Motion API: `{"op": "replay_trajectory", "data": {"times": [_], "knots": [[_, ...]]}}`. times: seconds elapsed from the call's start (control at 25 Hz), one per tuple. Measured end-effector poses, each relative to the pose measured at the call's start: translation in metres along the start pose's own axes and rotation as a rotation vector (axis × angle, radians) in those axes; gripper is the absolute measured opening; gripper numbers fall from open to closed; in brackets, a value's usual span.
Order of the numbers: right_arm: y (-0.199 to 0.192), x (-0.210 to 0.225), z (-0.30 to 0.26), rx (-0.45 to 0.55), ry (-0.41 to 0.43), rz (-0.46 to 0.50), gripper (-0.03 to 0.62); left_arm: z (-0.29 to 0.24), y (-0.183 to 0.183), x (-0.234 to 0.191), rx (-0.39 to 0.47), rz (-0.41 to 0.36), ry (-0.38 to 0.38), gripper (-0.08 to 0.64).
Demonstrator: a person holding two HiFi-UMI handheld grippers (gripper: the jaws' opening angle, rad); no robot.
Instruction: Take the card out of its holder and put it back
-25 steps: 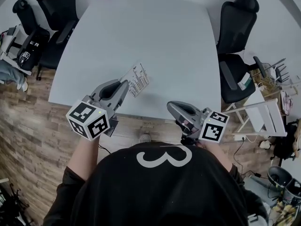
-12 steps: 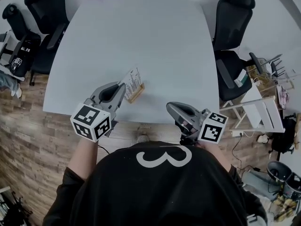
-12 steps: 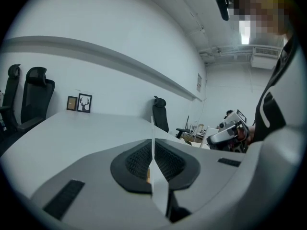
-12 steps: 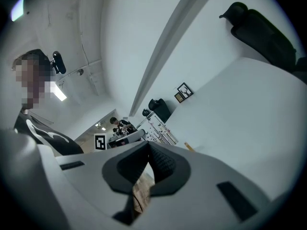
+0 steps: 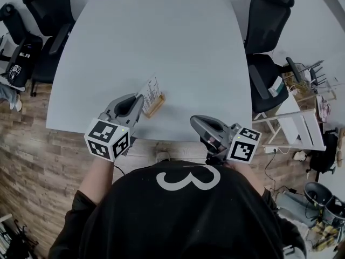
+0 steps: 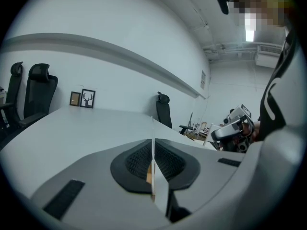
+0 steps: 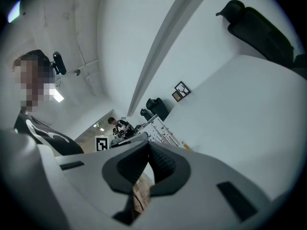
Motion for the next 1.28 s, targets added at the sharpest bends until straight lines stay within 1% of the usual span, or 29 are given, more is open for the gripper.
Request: {"op": "replay_trajectory", "data": {"times": [0.52, 0.68, 1.28], "knots": [[-0.003, 0.004, 0.001, 0.000, -0.017, -0.016, 0.009, -0.003, -0.005, -0.005, 0.002, 0.002, 0.003, 0.025], [-0.003, 0.005, -0.001, -0.001, -0.015, -0.020, 0.009, -0.004, -0.005, -0.005, -0.003, -0.013, -0.003, 0.025], [-0.003, 0.006, -0.010, -0.004, -0.008, -0.028, 0.009, -0.006, -0.013, -0.004, -0.015, -0.016, 0.010, 0.025]]}}
Point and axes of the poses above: the fingertips, and each gripper's own axes: z backward along the fingers, x to its right, y out of its top, the point moved 9 cm from there along z, backward along the fingers, and after that the axes turned 7 degrees about -y, right-handed, at the moved point
